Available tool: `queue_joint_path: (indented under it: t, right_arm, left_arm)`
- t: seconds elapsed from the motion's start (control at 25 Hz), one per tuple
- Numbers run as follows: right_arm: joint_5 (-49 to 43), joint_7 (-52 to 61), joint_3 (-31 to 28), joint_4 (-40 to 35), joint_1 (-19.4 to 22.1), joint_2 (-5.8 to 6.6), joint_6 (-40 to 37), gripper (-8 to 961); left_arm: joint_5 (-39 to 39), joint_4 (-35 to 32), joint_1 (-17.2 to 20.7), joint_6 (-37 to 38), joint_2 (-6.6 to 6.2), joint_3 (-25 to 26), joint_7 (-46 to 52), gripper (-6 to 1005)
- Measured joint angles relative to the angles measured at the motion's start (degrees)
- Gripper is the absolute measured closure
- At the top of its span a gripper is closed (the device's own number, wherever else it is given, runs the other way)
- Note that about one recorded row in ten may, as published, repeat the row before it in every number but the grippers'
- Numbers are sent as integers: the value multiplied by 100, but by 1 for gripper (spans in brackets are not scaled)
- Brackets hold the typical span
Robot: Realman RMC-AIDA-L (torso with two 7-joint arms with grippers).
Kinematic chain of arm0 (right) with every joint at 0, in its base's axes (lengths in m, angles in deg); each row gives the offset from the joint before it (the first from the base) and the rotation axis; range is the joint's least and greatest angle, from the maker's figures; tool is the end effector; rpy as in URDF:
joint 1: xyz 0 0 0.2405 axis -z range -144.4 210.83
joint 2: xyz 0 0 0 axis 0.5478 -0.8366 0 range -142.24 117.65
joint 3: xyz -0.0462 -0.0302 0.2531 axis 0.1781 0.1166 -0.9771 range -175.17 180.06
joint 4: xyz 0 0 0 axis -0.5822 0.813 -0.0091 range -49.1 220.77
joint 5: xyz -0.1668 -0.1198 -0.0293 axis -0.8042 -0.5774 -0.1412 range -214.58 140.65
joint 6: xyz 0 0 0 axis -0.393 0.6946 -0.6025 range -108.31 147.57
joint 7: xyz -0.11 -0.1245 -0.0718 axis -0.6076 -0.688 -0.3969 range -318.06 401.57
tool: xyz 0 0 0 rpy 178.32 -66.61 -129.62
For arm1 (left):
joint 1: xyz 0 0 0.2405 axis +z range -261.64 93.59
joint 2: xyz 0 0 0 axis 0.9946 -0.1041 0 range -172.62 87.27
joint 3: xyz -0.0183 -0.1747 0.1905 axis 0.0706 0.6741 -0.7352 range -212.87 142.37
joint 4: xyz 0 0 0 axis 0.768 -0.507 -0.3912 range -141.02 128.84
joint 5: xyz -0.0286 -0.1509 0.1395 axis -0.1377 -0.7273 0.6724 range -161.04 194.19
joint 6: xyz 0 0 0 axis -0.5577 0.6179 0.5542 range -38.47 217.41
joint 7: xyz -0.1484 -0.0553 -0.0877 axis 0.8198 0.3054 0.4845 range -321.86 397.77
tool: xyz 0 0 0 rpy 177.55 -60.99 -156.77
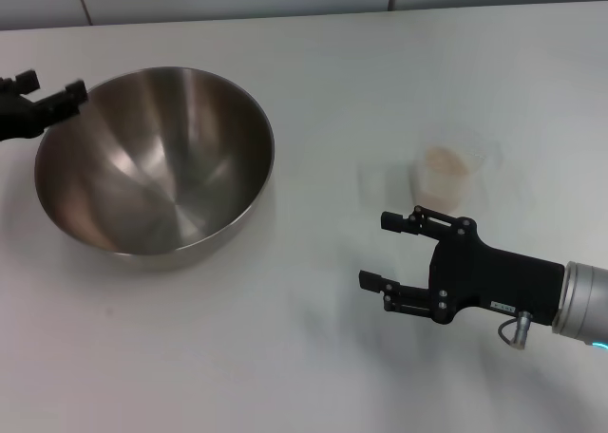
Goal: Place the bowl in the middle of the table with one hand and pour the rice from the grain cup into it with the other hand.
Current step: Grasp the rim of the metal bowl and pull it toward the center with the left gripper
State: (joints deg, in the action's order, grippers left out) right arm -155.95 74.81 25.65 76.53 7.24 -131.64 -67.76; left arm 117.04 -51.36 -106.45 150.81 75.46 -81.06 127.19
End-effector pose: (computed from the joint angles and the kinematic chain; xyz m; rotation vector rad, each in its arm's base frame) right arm 0.2778 0.2745 -0.0933 -2.5857 0.2620 0.8340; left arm -0.3121 0.3931 0.0282 -2.1320 -0.8736 -0.5838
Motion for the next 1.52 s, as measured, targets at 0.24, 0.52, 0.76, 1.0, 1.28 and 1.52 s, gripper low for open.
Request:
queue_joint_path:
  t: [0.24,0.52,0.76,1.0,1.28,1.52]
  right_arm:
    - [-1,-1,1,-10,0,0,-22,191]
    - [-2,-1,0,-6,5,0,-15,191]
    - [-2,-1,0,0,5,-1,-7,191]
    - [-2,-1,0,4,-6,0,-7,192]
    - [-2,-1,0,2,-17,0,-18,192]
    - [-2,-1,0,-1,-6,0,-25,192]
  left_arm:
    - [2132,-679,-345,64,-2,-88,1857,207]
    - [3232,-864,-692,363,11,-109,2491,207]
    - [3261,-880,-703,380,14,-111,2495,207]
    - [3224,-1021,-707,493,17,-113,2504,207]
    - [3221,-1116,-752,637,25,-113,2528,206]
    - [3258,-1118,-765,689,24,-119,2530,295]
